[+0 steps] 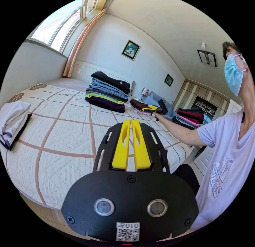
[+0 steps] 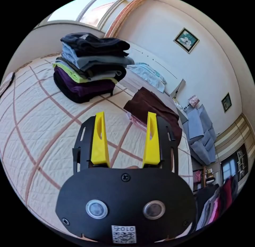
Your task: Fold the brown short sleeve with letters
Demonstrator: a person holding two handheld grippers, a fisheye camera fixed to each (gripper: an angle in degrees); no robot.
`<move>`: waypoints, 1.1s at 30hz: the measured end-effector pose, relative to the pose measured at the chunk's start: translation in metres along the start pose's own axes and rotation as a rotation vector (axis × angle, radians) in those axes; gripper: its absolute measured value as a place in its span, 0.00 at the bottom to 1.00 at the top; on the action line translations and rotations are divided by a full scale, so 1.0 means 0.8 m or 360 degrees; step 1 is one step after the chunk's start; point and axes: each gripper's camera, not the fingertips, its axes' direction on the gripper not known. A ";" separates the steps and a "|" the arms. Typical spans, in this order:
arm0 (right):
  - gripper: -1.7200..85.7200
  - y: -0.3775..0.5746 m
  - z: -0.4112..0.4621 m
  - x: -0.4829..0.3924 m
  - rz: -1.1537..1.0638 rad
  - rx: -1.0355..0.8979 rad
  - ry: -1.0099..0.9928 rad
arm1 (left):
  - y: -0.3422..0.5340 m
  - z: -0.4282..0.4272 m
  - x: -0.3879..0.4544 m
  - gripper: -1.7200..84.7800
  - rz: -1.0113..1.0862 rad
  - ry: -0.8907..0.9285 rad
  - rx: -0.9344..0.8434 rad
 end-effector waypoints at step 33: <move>0.08 0.266 -0.219 -0.158 0.0137 -0.0494 -0.1551 | 0.236 0.097 -0.001 0.14 -0.0085 0.0432 -0.0692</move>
